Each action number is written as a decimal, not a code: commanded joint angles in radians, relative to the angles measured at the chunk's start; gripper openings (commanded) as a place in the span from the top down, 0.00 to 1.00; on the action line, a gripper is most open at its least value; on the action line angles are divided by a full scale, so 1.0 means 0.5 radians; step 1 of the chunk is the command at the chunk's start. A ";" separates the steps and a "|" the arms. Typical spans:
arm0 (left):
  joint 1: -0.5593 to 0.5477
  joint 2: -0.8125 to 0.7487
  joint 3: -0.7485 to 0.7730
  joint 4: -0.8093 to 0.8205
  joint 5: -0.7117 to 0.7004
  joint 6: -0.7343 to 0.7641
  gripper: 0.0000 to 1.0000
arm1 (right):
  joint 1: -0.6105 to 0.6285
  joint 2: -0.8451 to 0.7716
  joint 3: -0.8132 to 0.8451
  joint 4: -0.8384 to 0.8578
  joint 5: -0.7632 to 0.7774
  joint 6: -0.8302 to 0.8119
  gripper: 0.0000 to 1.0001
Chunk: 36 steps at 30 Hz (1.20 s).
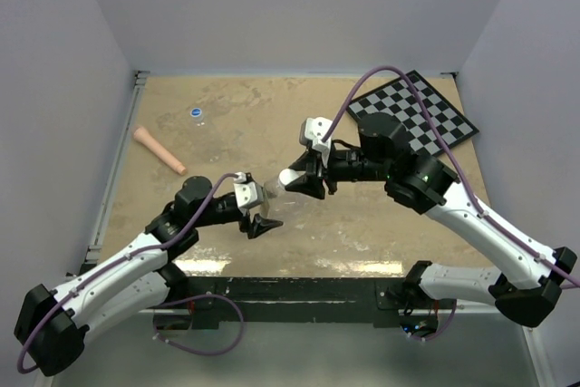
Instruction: Screw on the bottle caps
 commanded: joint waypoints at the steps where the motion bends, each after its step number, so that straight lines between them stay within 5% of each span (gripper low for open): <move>1: 0.014 -0.071 0.085 0.525 0.377 -0.030 1.00 | -0.030 0.049 -0.006 -0.119 -0.223 -0.144 1.00; 15: -0.014 -0.040 0.112 0.792 -0.089 -0.402 1.00 | -0.039 0.131 0.076 -0.119 0.142 -0.024 1.00; 24: -0.072 -0.043 0.174 0.675 -0.457 -0.374 1.00 | -0.039 0.196 0.141 -0.193 0.424 0.129 1.00; 36: -0.143 0.049 0.146 0.978 -0.783 -0.567 1.00 | -0.039 0.214 0.052 -0.030 0.688 0.381 1.00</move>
